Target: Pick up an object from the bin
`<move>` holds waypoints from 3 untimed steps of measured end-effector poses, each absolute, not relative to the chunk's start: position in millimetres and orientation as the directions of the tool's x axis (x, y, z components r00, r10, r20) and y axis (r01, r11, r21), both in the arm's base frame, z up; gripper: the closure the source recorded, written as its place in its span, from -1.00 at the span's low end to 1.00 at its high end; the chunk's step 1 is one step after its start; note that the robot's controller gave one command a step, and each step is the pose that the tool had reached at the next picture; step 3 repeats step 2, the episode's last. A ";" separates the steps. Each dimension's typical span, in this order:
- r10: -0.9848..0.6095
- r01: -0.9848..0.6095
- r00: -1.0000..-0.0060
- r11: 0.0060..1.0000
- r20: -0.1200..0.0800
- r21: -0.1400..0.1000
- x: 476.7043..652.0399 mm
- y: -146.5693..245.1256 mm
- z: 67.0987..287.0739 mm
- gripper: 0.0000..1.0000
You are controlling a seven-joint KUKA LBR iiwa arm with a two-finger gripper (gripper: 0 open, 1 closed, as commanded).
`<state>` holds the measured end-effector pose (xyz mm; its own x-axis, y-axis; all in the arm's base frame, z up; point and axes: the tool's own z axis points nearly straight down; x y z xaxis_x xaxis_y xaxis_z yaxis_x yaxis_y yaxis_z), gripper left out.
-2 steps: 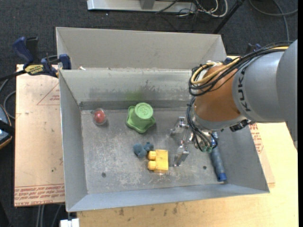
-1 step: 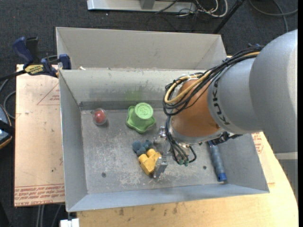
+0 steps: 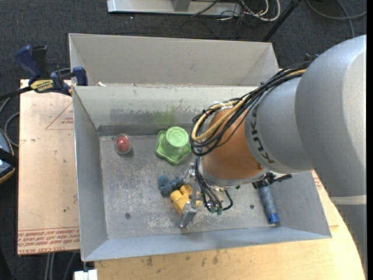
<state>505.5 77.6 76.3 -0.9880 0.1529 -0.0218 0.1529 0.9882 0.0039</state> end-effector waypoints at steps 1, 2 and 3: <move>0.152 0.152 -0.988 0.988 -0.021 0.004 505.7 77.7 76.5 1.00; 0.149 0.149 -0.989 0.989 -0.009 0.004 505.4 82.0 205.4 1.00; 0.149 0.149 -0.989 0.989 -0.009 0.004 505.4 82.0 205.4 1.00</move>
Offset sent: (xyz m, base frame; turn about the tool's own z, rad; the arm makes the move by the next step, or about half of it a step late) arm 0.0000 0.0000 0.0000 0.0000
